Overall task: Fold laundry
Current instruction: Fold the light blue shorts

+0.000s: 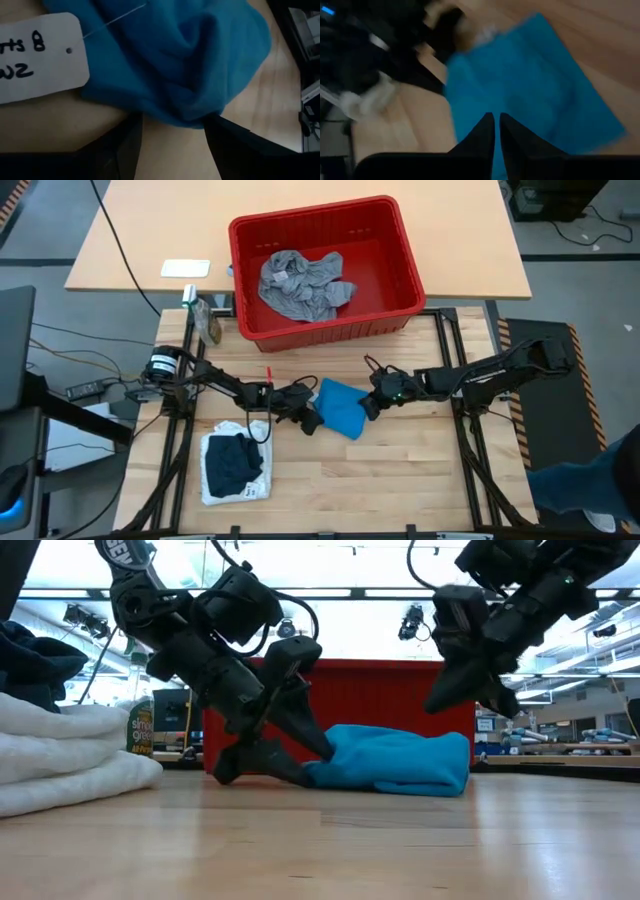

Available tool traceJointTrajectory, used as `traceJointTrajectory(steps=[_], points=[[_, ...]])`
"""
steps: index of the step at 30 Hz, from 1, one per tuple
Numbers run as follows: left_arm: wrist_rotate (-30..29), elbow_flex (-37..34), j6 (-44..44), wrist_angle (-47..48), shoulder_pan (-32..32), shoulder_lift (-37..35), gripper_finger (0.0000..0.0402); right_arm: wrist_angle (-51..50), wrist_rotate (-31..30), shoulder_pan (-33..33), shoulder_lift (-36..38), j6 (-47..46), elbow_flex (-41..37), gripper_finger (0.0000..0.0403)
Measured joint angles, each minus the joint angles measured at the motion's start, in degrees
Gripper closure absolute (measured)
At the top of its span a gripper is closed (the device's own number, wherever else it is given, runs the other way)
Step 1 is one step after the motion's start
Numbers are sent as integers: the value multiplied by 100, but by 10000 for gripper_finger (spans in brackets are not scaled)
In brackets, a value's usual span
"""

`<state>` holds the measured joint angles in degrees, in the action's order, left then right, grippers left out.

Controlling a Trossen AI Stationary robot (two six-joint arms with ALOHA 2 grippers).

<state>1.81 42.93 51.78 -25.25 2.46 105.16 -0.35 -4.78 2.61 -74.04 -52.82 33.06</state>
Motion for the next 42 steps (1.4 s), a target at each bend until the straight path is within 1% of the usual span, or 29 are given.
traceJointTrajectory(steps=[3, 6, 9, 11, 13, 16, 20, 21, 23, 25, 29, 32, 34, 36, 38, 42], points=[[29, -6, -84, -89, 0, 18, 184, -86, 35, -39, -7, -225, 2, 366], [161, -10, -241, -214, -2, 28, 184, 24, 122, -166, 8, -130, 2, 364], [224, -8, -274, -294, -7, 33, 184, 113, 202, -266, 23, 143, 4, 344], [219, -8, -274, -298, -7, 33, 184, 101, 323, -334, 17, 285, 4, 312], [187, -6, -261, -270, -46, 33, 184, -39, 396, -393, 13, 334, 4, 267], [188, 1, -82, -255, -143, 33, 184, -344, 321, -502, 11, 177, 3, 184], [177, 10, 310, -259, -239, 30, 184, -249, 389, -711, -287, -11, -60, 78], [190, 10, 410, -259, -254, 27, 184, -207, 451, -759, -464, -30, -61, 58], [289, 14, 573, -256, -284, 24, 184, -166, 611, -840, -813, -111, -63, 31], [416, 16, 718, -239, -304, 22, 184, -45, 696, -855, -1108, -244, -61, 19], [502, 16, 807, -223, -338, 20, 184, 754, 876, -826, -1585, -594, -37, 22], [561, 18, 714, -146, -417, 15, 184, 1477, 1126, -831, -1954, -891, -37, 45], [548, 22, 662, -36, -472, 34, 186, 1887, 1247, -825, -2194, -958, -37, 70], [533, 27, 624, 38, -503, 37, 195, 2172, 1321, -811, -2378, -1080, -37, 104], [472, 27, 531, 77, -507, 47, 213, 2378, 1340, -788, -2510, -1200, -39, 149], [257, 20, 285, 99, -430, 60, 271, 2481, 1313, -756, -2565, -1293, -48, 261]])
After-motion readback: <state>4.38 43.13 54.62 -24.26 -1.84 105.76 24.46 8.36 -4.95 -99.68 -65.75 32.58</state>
